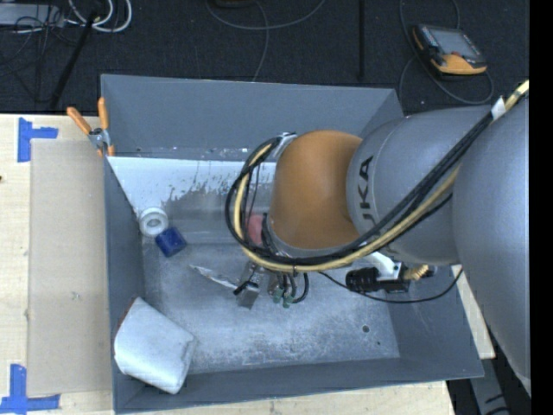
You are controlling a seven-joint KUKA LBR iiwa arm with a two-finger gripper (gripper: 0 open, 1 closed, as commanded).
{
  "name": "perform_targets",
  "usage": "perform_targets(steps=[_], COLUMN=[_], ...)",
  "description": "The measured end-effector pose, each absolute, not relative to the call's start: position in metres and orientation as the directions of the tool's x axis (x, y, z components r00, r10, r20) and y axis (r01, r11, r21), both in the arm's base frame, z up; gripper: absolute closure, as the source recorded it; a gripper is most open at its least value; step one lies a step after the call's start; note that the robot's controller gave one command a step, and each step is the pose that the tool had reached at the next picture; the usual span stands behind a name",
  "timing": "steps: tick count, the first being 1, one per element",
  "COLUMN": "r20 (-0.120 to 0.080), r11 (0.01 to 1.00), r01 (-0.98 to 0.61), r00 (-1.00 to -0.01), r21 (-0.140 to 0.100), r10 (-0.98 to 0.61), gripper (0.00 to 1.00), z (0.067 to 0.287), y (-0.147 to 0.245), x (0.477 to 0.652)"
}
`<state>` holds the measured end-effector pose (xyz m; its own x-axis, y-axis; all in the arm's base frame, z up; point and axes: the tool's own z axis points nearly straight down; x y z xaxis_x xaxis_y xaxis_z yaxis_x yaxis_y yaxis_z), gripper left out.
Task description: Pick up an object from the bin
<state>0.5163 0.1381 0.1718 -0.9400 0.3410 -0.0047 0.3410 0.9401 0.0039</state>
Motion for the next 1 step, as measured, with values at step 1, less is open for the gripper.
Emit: perform_targets(steps=[1], r20=[-0.008], r11=[0.941], r01=[0.339], r00=[-0.941], r21=[0.005], r10=[0.339], gripper=[1.0], z=[0.2717], y=[0.1409], x=[0.5337])
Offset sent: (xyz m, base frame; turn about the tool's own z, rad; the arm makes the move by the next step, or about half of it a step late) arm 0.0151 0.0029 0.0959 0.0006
